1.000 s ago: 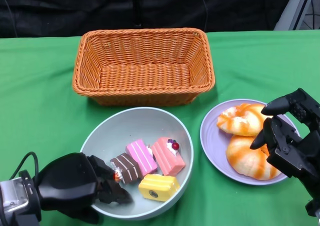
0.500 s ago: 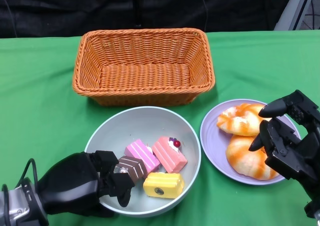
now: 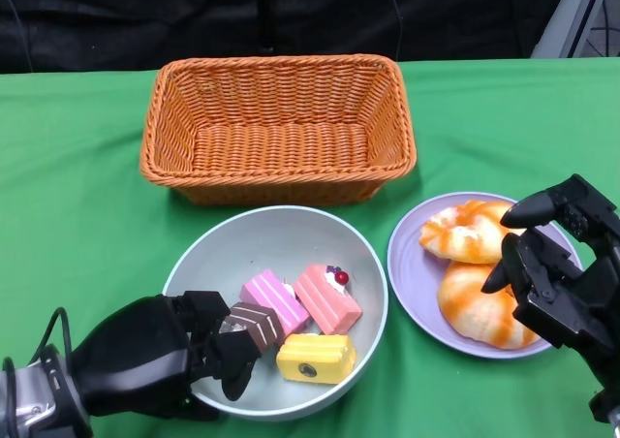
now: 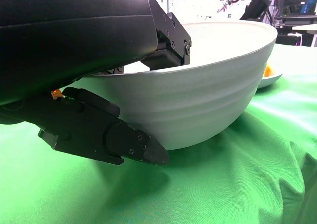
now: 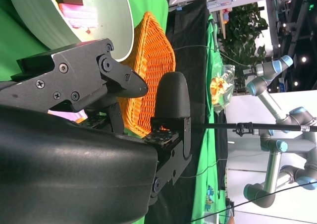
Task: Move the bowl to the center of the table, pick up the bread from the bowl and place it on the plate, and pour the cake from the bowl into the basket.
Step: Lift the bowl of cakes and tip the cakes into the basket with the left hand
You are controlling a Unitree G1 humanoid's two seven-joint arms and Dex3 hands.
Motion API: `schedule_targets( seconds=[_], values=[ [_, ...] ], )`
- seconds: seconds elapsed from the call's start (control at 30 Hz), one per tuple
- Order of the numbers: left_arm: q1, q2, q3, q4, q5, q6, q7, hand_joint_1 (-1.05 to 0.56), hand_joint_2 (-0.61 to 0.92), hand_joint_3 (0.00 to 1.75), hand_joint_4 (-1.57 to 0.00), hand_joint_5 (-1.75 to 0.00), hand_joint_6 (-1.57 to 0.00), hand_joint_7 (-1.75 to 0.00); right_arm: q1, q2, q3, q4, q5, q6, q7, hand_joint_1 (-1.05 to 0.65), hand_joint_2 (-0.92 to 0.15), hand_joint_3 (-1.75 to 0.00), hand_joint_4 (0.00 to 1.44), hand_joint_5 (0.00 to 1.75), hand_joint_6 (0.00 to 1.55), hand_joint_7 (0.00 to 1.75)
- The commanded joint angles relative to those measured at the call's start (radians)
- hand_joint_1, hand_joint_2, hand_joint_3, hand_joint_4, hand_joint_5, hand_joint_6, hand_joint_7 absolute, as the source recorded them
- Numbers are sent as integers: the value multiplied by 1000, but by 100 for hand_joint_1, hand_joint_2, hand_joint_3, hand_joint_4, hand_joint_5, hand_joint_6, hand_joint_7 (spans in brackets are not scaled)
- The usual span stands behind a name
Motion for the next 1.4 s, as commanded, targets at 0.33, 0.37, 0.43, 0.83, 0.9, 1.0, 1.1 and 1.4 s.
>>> schedule_targets(
  seconds=[0.33, 0.37, 0.43, 0.83, 0.9, 1.0, 1.1, 1.4],
  values=[
    [32, 161, 71, -78, -15, -72, 75, -28, 92, 12, -53, -175, -35, -174, -27, -18, -21, 34, -1, 24, -4, -2, -84, -78, 53, 175, 38, 157],
    [34, 170, 78, -90, -18, -78, 71, -30, 92, 12, -53, -175, -35, -174, -29, -18, -22, 39, 1, 21, -1, -2, -85, -78, 53, 175, 38, 157],
    [41, 191, 98, -121, -23, -90, 71, -32, 92, 11, -53, -175, -35, -174, -32, -19, -23, 45, -2, 19, 1, -3, -85, -78, 53, 175, 38, 157],
    [64, 225, 265, -223, -179, -217, -31, -28, 92, 13, -58, -165, -72, -115, -57, -27, -24, 75, -9, 32, 11, -3, -85, -76, 53, 175, 38, 159],
    [65, 216, 300, -225, -219, -243, -57, -28, 92, 15, -56, -168, -80, -102, -60, -28, -25, 78, -12, 36, 9, -3, -85, -76, 53, 175, 37, 159],
    [67, 200, 349, -225, -274, -276, -99, -25, 92, 30, -55, -173, -87, -93, -62, -32, -25, 77, -17, 46, 8, -2, -85, -76, 52, 175, 37, 159],
    [65, 185, 390, -225, -327, -299, -153, -25, 92, 41, -55, -174, -89, -90, -64, -32, -25, 76, -16, 51, 12, -2, -85, -75, 52, 175, 37, 159],
    [-27, 93, 425, -110, -617, -341, -417, -27, 88, 53, -66, -172, -83, -102, -41, -67, 47, 101, -105, -2, 51, 0, -86, -66, 53, 175, 35, 163]
  ],
)
